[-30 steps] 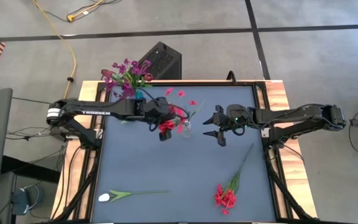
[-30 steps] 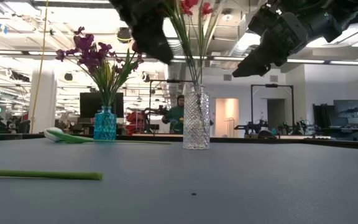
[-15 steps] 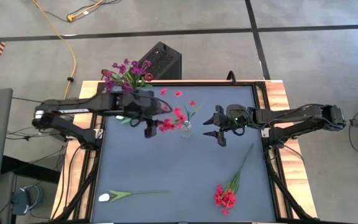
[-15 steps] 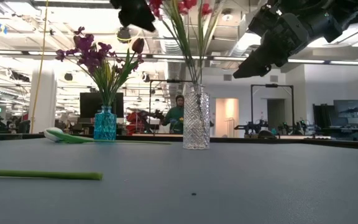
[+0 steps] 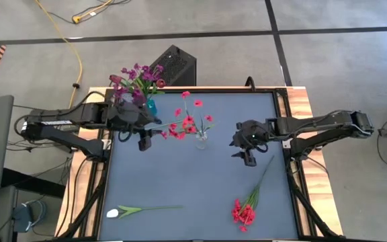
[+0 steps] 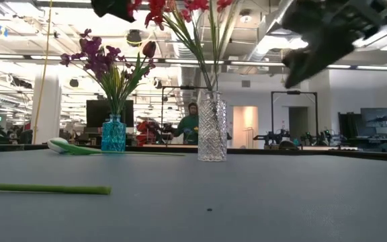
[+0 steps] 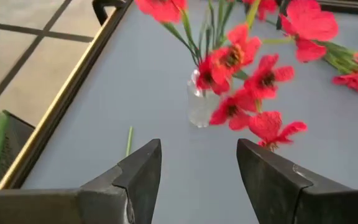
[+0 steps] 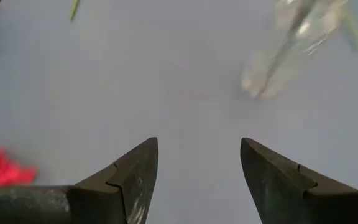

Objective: Sort flowers into vase by color
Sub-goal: Put the red flowers into the transparent vase

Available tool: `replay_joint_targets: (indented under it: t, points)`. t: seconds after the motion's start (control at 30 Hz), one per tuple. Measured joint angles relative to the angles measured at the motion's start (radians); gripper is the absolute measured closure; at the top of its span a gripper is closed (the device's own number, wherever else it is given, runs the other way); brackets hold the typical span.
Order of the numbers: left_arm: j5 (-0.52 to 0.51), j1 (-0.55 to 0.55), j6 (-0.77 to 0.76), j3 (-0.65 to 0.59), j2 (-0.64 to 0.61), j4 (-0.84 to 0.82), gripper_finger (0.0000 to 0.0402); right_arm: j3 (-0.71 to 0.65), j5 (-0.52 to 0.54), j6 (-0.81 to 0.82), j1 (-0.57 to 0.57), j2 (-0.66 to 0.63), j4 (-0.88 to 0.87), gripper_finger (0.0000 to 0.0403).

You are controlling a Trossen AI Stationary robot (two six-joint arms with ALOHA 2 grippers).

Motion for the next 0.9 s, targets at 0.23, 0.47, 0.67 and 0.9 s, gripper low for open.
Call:
replay_joint_targets:
  t: [0.23,0.47,0.67,0.9]
  points:
    - [-0.091,-0.093,-0.049,-0.100,-0.017,0.016,0.0214,0.007,0.000,-0.160,0.104,0.000,-0.250,0.0148]
    - [-0.143,-0.141,-0.049,-0.178,-0.017,0.084,0.0221,0.007,-0.001,-0.122,0.255,0.002,-0.292,0.0148]
    - [-0.142,-0.158,-0.012,-0.235,-0.015,0.185,0.0221,0.007,-0.004,-0.122,0.372,0.059,-0.299,0.0148]
    - [-0.139,-0.191,-0.009,-0.345,-0.021,0.284,0.0221,0.006,-0.030,-0.122,0.444,0.253,-0.308,0.0148]
